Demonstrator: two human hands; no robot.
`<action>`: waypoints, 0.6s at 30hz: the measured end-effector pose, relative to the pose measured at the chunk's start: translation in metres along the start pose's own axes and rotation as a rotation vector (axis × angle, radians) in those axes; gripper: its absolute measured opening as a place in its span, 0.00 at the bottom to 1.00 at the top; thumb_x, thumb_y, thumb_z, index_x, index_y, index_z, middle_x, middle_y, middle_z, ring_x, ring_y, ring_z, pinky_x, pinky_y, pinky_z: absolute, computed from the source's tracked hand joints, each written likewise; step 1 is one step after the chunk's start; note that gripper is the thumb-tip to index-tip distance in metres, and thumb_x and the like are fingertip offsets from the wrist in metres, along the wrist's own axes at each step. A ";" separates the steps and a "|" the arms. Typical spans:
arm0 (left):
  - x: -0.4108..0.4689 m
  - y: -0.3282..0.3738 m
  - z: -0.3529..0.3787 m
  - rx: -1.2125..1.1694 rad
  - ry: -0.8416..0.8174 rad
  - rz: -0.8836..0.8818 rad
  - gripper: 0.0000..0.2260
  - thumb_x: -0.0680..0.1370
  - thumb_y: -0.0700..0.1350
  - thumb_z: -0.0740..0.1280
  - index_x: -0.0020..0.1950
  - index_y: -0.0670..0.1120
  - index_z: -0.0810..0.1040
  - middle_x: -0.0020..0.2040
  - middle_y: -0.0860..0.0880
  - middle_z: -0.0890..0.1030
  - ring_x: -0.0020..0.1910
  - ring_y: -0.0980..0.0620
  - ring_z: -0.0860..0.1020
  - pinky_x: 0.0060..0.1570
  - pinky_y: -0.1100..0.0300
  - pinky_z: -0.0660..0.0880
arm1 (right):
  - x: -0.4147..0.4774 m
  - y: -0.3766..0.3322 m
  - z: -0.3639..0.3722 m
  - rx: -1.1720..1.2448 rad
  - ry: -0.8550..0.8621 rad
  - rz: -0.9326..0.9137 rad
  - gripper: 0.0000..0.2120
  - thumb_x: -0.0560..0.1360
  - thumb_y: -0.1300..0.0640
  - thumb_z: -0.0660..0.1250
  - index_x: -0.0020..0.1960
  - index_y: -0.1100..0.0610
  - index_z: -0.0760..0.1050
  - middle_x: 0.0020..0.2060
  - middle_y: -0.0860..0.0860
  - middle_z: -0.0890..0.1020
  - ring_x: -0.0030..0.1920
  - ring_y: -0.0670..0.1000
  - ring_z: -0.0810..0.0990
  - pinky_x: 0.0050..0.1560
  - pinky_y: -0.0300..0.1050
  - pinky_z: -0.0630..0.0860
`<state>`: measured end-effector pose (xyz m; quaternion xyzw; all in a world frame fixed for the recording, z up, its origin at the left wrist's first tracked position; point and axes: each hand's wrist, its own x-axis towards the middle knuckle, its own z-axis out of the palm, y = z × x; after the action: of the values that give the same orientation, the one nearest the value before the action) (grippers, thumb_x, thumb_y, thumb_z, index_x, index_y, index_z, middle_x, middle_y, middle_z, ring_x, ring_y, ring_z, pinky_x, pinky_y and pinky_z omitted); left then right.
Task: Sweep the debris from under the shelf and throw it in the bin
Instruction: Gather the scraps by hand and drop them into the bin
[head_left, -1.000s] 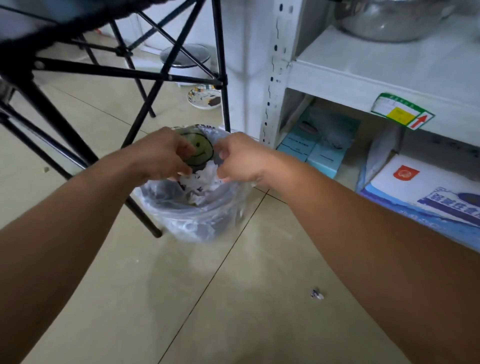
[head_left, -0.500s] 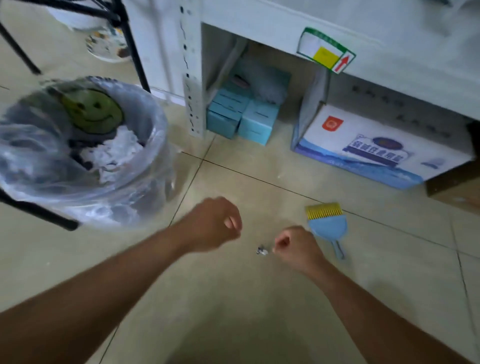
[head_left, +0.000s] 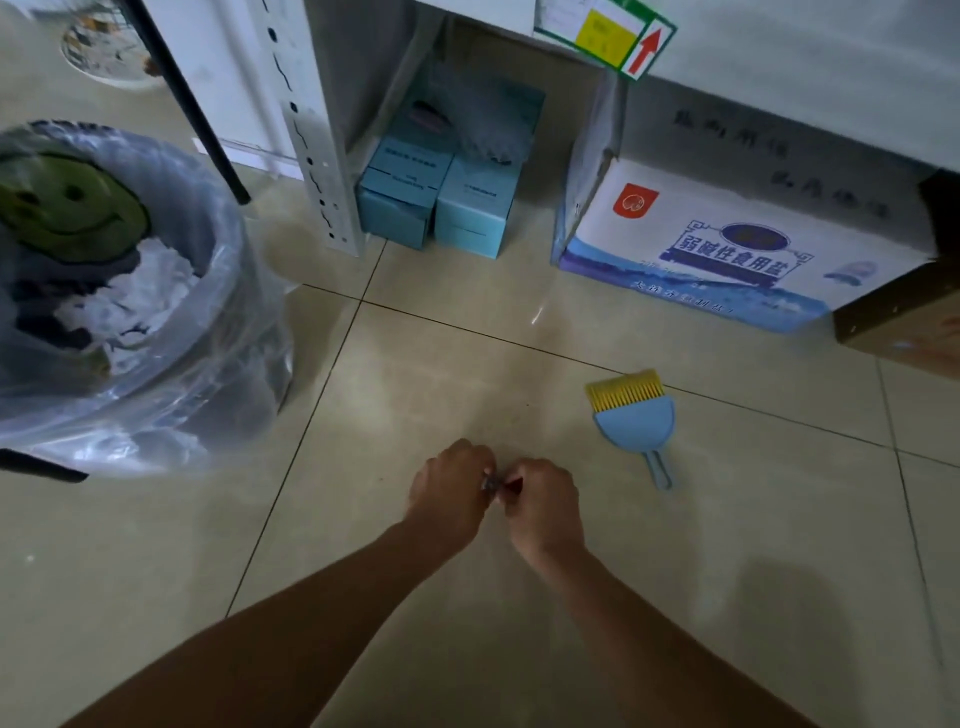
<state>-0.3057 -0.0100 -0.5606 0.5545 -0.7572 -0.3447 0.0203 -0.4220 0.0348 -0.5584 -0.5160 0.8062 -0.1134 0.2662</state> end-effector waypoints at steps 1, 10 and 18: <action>0.000 -0.001 0.001 0.004 0.002 0.011 0.04 0.77 0.46 0.69 0.50 0.52 0.81 0.51 0.50 0.80 0.47 0.47 0.82 0.45 0.54 0.78 | 0.000 0.001 0.000 0.001 -0.001 -0.002 0.06 0.72 0.60 0.69 0.43 0.52 0.84 0.39 0.48 0.86 0.40 0.48 0.83 0.44 0.47 0.81; -0.002 -0.002 -0.010 -0.031 -0.003 0.008 0.06 0.77 0.41 0.66 0.47 0.49 0.82 0.49 0.48 0.83 0.46 0.46 0.82 0.46 0.51 0.80 | 0.004 -0.004 -0.010 0.189 -0.064 0.002 0.06 0.70 0.62 0.69 0.40 0.54 0.83 0.36 0.49 0.86 0.36 0.47 0.83 0.40 0.40 0.77; -0.041 -0.008 -0.173 -0.279 0.353 -0.031 0.03 0.74 0.44 0.73 0.42 0.51 0.83 0.35 0.57 0.82 0.33 0.60 0.80 0.38 0.63 0.77 | 0.030 -0.113 -0.116 0.510 0.069 -0.229 0.04 0.69 0.62 0.73 0.37 0.55 0.82 0.29 0.51 0.84 0.30 0.49 0.83 0.39 0.53 0.83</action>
<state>-0.2119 -0.0621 -0.4187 0.6095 -0.6784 -0.3439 0.2238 -0.4078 -0.0521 -0.4198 -0.5158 0.6967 -0.3597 0.3453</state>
